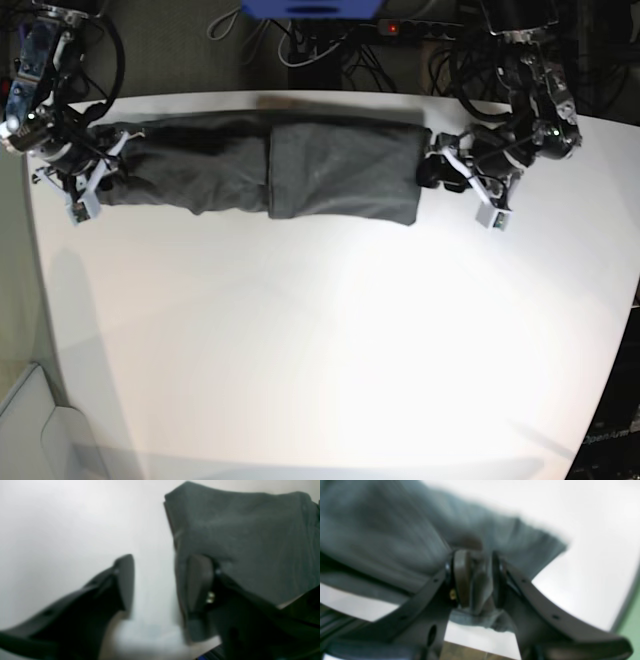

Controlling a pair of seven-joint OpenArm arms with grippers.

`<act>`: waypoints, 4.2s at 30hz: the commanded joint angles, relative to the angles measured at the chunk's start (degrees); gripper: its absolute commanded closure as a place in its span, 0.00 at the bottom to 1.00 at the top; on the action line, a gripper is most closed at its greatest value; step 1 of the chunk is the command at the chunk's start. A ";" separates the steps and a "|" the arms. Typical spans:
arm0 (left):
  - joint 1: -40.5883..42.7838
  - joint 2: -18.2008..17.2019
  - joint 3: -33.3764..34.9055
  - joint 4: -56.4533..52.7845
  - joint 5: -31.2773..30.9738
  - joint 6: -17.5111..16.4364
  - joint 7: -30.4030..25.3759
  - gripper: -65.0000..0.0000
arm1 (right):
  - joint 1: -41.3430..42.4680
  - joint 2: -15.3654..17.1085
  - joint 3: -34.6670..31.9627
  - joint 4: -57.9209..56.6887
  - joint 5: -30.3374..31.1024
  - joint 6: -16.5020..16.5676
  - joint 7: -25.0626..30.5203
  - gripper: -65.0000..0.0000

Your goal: Layout the t-shirt on the table in an organized manner, then fold the t-shirt properly

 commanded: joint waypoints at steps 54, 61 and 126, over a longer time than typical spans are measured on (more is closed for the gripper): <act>0.27 -2.08 -2.58 0.03 1.28 0.64 1.66 1.00 | 4.84 0.15 7.53 -12.90 0.63 -0.03 -5.74 1.00; 0.19 -2.08 -2.58 0.03 1.28 0.73 1.66 1.00 | 4.58 -1.26 7.53 -3.15 0.63 -0.03 -6.18 1.00; -1.75 3.54 -2.49 0.03 1.28 5.65 1.66 1.00 | 9.68 -13.66 -43.90 9.60 0.45 -0.03 -9.44 1.00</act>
